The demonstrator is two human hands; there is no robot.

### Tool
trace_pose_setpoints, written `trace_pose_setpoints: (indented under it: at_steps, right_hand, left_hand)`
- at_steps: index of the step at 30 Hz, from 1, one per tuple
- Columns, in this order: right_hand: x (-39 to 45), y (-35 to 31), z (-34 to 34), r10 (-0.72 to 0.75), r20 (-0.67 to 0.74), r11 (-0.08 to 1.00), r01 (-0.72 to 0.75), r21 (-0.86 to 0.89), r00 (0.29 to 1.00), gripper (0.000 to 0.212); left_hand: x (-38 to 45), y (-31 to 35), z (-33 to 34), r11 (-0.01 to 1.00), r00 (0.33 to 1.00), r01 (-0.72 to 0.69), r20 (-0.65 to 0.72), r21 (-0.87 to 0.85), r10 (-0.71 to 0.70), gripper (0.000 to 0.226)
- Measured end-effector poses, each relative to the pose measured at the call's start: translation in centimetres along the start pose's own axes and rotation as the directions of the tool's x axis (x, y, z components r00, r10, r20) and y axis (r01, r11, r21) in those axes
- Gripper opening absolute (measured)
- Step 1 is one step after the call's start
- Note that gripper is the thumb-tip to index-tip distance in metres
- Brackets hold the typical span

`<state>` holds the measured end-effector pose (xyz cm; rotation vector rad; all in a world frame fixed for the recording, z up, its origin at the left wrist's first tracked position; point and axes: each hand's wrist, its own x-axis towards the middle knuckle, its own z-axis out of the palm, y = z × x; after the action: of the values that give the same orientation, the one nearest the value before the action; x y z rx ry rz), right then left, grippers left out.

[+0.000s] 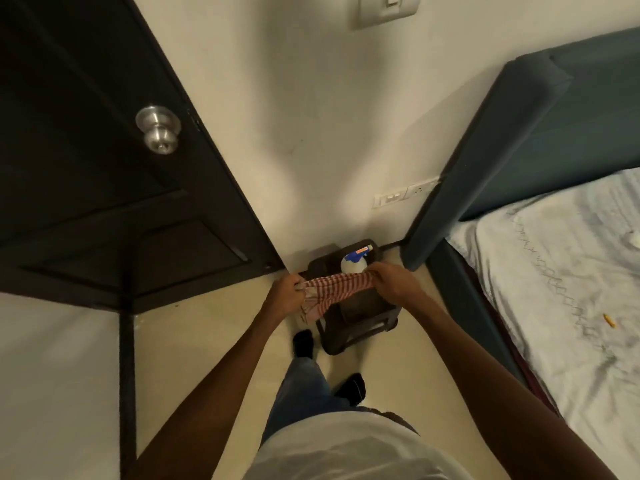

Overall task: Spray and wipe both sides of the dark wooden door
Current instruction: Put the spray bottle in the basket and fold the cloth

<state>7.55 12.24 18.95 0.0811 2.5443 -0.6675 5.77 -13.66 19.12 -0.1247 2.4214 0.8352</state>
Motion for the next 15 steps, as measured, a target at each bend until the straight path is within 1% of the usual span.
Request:
trace_pose_setpoints:
  at_steps: [6, 9, 12, 13, 15]
  right_hand:
    - [3.1, -0.1, 3.3, 0.085, 0.042, 0.994, -0.088, 0.066, 0.995, 0.029]
    - [5.6, -0.4, 4.3, 0.130, -0.025, 0.982, -0.125, 0.144, 0.991, 0.027]
    - [7.1, -1.0, 4.6, 0.191, -0.113, 0.935, -0.146, 0.325, 0.975, 0.027]
    - [7.7, -1.0, 4.9, 0.204, -0.138, 0.911, -0.136, 0.389, 0.969, 0.026]
    - [8.5, -1.0, 5.3, 0.179, -0.206, 0.898, -0.074, 0.434, 0.962, 0.027]
  left_hand:
    - [1.1, -2.1, 1.1, 0.986, 0.994, 0.085, -0.048, -0.144, -0.093, 0.017]
    - [3.6, -2.6, 1.2, 0.973, 0.991, 0.091, -0.081, -0.213, -0.110, 0.024]
    - [5.9, -2.4, 0.8, 0.955, 0.983, 0.052, -0.152, -0.293, -0.101, 0.027]
    - [6.6, -2.4, 0.6, 0.946, 0.979, 0.024, -0.183, -0.323, -0.088, 0.025]
    - [7.8, -2.4, 0.3, 0.939, 0.969, -0.038, -0.243, -0.341, -0.049, 0.022]
